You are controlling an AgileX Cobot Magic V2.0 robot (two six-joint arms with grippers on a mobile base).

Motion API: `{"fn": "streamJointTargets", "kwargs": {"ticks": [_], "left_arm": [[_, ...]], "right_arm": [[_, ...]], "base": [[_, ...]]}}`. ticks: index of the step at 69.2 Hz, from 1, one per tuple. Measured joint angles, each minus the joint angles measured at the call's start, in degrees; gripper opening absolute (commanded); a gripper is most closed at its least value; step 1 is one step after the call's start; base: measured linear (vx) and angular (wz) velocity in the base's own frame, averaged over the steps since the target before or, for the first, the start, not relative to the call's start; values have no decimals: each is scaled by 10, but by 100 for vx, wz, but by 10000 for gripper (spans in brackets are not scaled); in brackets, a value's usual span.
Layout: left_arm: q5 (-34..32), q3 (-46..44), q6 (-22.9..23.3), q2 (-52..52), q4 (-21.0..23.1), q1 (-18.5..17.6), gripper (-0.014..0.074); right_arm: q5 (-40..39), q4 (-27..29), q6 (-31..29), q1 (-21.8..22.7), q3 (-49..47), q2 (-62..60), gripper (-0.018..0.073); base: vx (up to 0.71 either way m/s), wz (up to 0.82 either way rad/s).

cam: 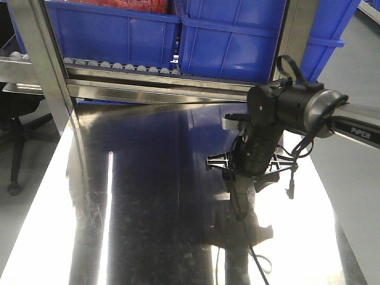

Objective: Move and align brake pads A on conveyor
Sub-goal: 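Lower the right gripper toward the other brake pad on the table, then close the right gripper on the brake pad and lift it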

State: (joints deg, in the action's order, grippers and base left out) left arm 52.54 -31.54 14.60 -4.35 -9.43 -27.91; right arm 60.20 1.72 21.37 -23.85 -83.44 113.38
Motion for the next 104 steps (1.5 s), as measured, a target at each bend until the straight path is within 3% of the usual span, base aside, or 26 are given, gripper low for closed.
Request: {"fn": "streamJointTargets", "kwargs": {"ticks": [30,37,51,78,104], "left_arm": [[0,0,0,0,0,0,-6],[0,0,0,0,0,0,-6],[0,0,0,0,0,0,-6],[0,0,0,0,0,0,-6],[0,0,0,0,0,0,-6]], "right_arm": [[-12,4,2,0,-5,41,408],[-21,4,2,0,-5,44,305],[-25,2,-1,0,-7,44,-17],[-13,-2,-42,9,-7,41,-4],[18,-2,-128,107,-5,-57,-3]], "base": [[0,0],[0,0],[0,0],[0,0],[0,0]]}}
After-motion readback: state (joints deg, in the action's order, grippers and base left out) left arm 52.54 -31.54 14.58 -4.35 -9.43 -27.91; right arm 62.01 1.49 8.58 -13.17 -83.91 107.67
